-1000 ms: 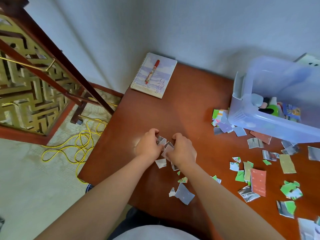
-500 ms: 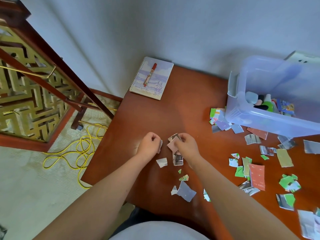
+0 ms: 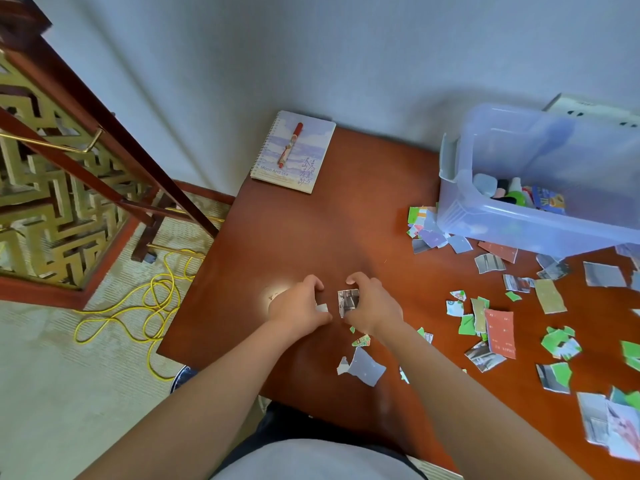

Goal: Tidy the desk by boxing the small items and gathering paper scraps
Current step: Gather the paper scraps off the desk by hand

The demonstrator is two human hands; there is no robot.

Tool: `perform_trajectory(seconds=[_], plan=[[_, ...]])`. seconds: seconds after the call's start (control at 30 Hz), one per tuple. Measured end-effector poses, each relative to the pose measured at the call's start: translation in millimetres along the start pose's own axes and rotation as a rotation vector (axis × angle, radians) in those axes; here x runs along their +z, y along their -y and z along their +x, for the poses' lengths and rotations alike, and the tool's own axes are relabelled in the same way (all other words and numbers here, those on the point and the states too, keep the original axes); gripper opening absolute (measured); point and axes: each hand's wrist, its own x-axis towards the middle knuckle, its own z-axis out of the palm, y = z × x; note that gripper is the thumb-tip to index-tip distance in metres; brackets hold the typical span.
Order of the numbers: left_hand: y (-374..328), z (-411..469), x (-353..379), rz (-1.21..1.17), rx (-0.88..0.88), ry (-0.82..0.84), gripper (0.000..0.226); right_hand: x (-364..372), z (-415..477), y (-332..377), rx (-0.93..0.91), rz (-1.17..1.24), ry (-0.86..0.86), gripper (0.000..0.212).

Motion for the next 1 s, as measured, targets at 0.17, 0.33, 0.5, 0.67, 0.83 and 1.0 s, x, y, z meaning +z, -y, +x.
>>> perform_trajectory(seconds=[0.17,0.33,0.5,0.67,0.83,1.0], plan=[[9,-6,7,0.073,0.048,-0.034,0.037,6,-3,-3,-0.06,-0.152,-0.092,0.057],[6,-4,7,0.103,0.047,-0.023,0.024,6,0,-2,-0.033,-0.136,-0.059,0.041],[5,-2,8,0.099,0.03,-0.02,0.021,11,-3,-8,-0.041,-0.057,-0.105,0.031],[4,-2,12,0.078,0.048,-0.035,0.015,13,-4,-9,-0.049,-0.021,-0.154,0.039],[0,4,16,-0.112,-0.017,0.039,0.011,15,-3,-13,-0.013,-0.021,-0.137,0.056],[-5,14,18,-0.277,-0.022,0.127,0.018,13,1,-8,0.007,-0.044,-0.128,0.041]])
